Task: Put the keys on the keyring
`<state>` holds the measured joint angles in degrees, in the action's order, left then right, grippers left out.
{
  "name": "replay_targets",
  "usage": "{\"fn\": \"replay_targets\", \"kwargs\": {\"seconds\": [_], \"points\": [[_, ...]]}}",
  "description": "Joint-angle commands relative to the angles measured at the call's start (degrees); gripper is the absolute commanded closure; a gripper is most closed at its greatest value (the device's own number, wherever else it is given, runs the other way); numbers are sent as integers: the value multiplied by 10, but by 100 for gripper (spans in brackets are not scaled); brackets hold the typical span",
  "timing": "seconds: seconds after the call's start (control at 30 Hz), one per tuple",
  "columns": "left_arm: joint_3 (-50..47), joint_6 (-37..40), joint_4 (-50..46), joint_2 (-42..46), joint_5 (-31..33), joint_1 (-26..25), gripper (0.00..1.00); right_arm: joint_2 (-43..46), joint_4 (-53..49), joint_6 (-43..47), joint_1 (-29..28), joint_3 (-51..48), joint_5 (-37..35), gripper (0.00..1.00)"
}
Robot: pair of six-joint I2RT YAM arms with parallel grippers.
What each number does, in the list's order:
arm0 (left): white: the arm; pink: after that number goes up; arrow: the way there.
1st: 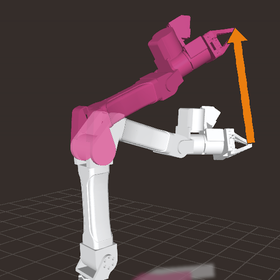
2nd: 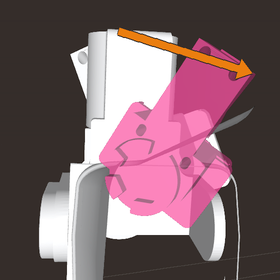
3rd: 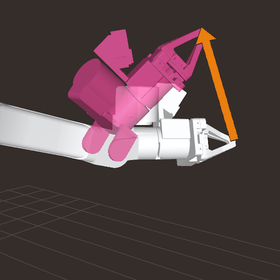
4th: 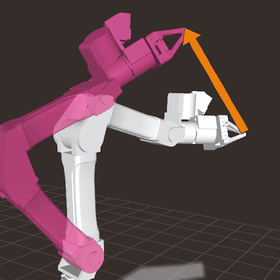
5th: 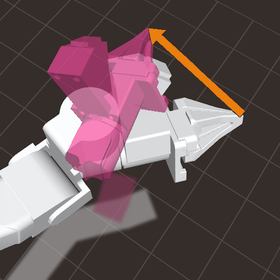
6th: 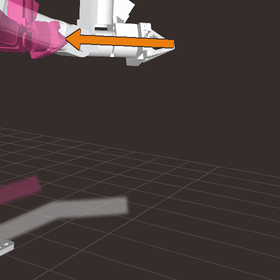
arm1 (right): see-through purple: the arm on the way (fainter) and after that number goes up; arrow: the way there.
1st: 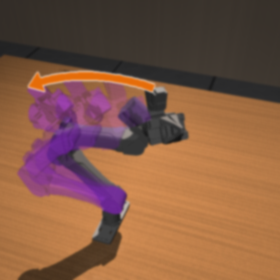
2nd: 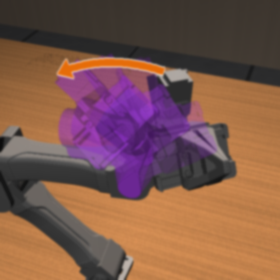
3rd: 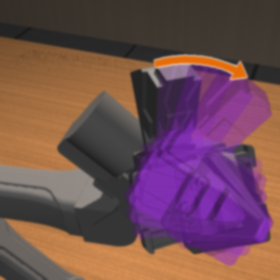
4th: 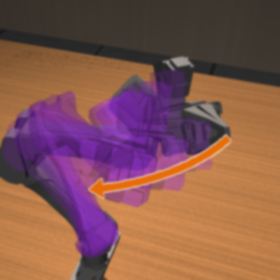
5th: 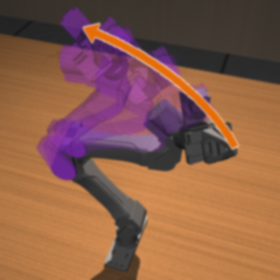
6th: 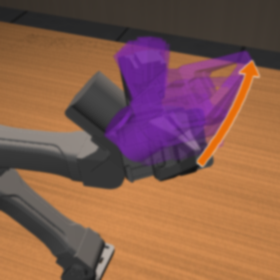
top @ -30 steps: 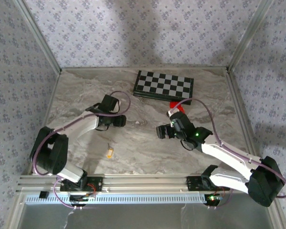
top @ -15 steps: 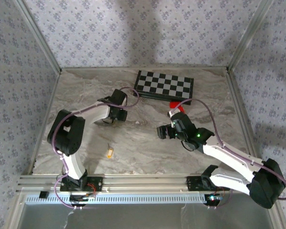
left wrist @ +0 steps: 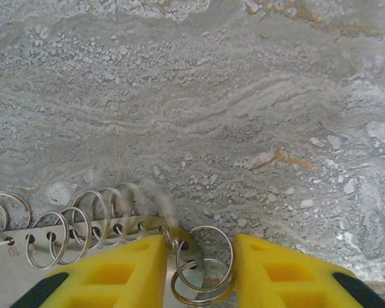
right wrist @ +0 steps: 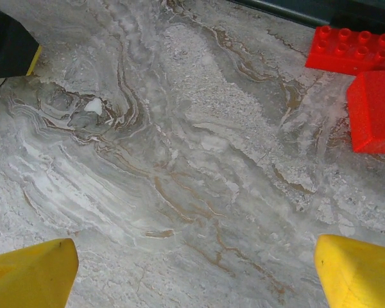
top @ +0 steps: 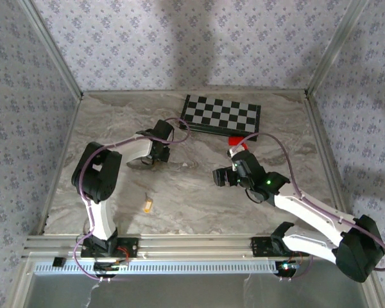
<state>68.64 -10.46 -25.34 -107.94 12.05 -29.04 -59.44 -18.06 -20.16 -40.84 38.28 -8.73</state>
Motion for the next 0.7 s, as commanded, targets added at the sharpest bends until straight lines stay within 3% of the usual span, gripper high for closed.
{"fn": "replay_targets", "kwargs": {"seconds": [0.0, 0.23, 0.67], "points": [[16, 4, -8, -11, 9, -3, 72, 11, -13, -5, 5, 1, -6, 4], [22, 2, -15, -20, 6, -14, 80, 35, -13, -3, 7, 3, -13, 6], [-9, -36, -4, 7, -16, -64, 81, 59, -22, -4, 14, 1, -9, 9]]}}
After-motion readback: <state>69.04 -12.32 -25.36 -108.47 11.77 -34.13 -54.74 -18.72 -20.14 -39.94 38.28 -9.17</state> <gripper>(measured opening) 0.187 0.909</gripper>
